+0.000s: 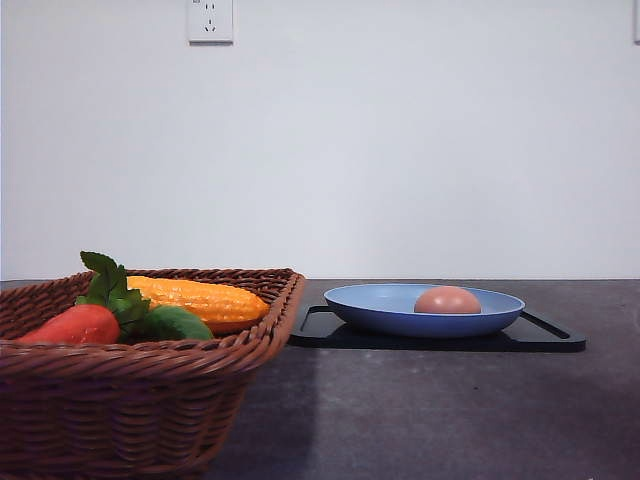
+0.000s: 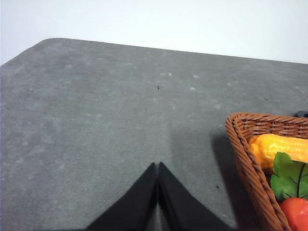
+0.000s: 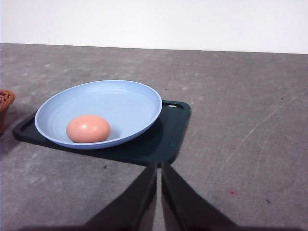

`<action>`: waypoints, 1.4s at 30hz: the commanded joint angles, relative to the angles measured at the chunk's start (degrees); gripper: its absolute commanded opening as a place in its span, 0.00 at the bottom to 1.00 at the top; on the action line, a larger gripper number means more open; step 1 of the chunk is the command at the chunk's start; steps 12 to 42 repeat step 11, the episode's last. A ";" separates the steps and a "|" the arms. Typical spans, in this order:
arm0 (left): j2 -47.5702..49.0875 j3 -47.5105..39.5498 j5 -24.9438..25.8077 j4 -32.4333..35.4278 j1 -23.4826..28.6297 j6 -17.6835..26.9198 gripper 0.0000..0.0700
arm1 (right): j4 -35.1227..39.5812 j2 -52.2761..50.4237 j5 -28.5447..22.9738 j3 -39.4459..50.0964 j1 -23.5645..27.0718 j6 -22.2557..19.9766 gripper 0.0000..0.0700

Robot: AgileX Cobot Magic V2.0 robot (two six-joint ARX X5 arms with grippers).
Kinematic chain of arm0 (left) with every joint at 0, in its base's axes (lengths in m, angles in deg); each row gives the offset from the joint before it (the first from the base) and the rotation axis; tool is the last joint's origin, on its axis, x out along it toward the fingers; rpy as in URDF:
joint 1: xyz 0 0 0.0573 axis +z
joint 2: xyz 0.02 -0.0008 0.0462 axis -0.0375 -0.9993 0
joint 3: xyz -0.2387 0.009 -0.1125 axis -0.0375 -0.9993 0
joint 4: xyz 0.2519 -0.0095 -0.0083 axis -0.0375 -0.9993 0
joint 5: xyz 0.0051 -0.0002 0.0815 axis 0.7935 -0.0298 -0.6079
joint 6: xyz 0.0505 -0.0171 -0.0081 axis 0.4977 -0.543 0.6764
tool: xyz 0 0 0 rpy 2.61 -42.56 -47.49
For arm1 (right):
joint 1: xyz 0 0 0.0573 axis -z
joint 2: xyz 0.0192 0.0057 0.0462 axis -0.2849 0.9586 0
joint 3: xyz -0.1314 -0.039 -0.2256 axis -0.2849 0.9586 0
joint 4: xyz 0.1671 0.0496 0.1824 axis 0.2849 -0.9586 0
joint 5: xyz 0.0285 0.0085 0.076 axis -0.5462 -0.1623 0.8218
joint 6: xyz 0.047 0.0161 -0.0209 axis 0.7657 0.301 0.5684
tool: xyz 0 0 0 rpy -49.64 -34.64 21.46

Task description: Transfer egg from basket to plate and serve

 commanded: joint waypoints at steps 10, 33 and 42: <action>0.04 -1.60 0.17 -0.20 0.11 -0.11 0.00 | -0.15 -0.15 0.04 0.26 -0.02 0.39 0.00; 0.04 -1.60 0.17 -0.20 0.11 -0.11 0.00 | -0.15 -0.15 0.04 0.26 -0.02 0.39 0.00; 0.04 -1.60 0.17 -0.20 0.11 -0.11 0.00 | -0.15 -0.15 0.04 0.26 -0.02 0.39 0.00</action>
